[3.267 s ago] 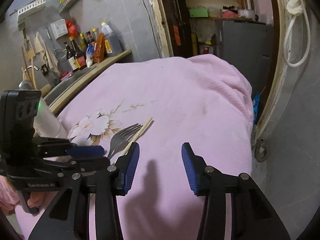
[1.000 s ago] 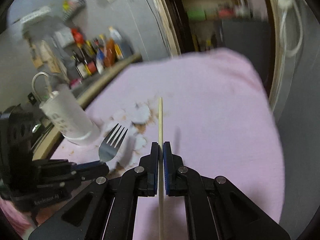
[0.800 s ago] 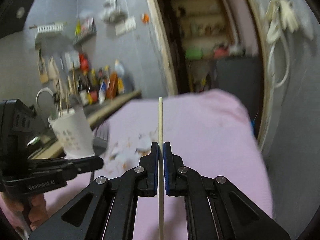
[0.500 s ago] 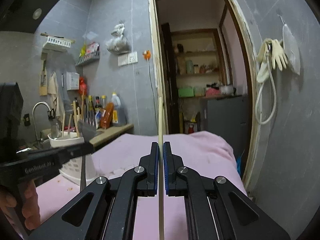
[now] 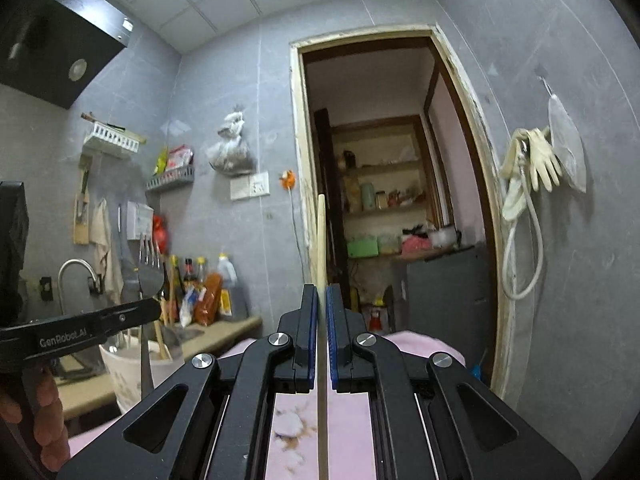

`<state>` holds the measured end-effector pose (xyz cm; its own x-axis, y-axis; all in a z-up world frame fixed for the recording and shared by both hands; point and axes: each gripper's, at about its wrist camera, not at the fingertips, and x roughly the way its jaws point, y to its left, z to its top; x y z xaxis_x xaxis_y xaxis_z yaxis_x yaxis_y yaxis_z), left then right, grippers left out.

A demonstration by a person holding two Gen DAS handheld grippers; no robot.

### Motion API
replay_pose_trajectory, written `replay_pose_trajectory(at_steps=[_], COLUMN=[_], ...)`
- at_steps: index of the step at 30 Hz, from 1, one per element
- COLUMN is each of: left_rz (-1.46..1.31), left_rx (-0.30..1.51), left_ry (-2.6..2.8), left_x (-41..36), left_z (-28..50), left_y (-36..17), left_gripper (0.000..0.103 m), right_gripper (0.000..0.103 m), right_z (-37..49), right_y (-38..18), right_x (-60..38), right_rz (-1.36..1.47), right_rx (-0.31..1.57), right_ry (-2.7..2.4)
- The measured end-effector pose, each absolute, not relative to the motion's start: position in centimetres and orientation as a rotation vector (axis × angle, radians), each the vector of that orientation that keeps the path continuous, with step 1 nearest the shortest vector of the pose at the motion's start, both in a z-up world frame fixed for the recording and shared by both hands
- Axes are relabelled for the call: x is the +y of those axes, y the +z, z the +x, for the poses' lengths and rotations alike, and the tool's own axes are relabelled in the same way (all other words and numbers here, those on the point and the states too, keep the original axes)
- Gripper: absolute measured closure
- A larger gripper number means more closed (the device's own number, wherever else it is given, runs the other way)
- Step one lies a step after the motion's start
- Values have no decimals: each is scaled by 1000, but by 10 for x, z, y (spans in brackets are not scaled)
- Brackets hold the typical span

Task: Organize utensils
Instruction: 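Lift the fork with the left tool while the right tool carries the chopstick to the caddy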

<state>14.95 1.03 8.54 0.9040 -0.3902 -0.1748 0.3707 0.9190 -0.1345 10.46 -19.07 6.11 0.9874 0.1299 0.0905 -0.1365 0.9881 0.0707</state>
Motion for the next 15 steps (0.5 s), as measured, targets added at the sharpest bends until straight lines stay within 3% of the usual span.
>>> replay_pose_trajectory(at_steps=[15], left_rz=[-136], left_rx=[124], left_ry=[-213], left_x=[103], left_z=[145], left_y=[108], left_gripper=[102], right_gripper=[100], right_z=[144], right_y=[100], right_x=[-110], right_rz=[112], right_rx=[-187], right_ry=[335])
